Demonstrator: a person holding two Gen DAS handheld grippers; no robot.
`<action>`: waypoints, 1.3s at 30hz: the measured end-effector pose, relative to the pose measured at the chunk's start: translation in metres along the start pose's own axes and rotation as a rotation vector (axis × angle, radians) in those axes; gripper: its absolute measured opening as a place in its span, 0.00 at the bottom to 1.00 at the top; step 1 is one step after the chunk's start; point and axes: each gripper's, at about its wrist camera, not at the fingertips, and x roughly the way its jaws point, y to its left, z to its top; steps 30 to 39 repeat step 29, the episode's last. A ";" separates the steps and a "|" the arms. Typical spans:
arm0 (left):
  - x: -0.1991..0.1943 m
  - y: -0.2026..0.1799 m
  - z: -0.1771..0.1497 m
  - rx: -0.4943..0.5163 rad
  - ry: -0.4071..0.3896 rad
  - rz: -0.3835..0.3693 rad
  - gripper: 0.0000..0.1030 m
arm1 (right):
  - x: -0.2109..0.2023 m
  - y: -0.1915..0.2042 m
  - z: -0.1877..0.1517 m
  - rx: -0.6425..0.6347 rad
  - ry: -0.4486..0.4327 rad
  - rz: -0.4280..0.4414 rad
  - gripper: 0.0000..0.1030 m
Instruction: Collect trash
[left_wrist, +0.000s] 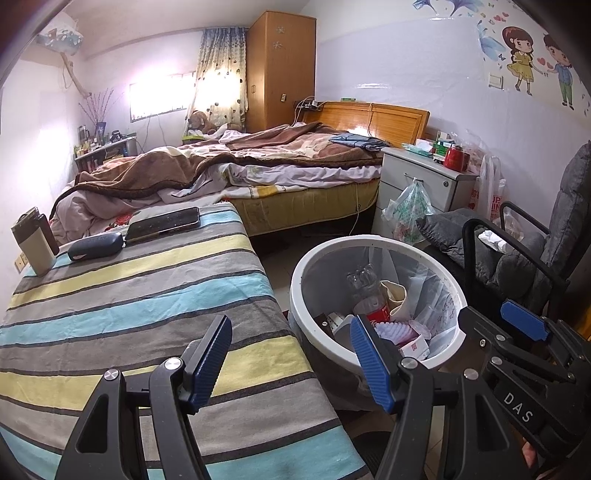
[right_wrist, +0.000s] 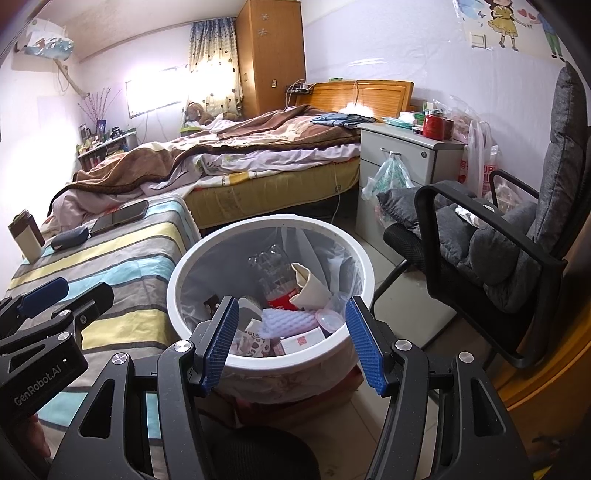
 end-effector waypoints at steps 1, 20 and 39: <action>0.000 0.000 0.000 0.000 0.002 -0.002 0.64 | 0.000 0.000 0.000 0.000 0.001 0.001 0.60; -0.001 0.000 -0.001 -0.001 -0.010 -0.007 0.64 | 0.001 0.000 0.000 -0.001 0.007 -0.001 0.60; -0.001 -0.001 -0.001 0.000 -0.009 -0.006 0.64 | 0.001 0.001 -0.001 -0.002 0.009 -0.002 0.60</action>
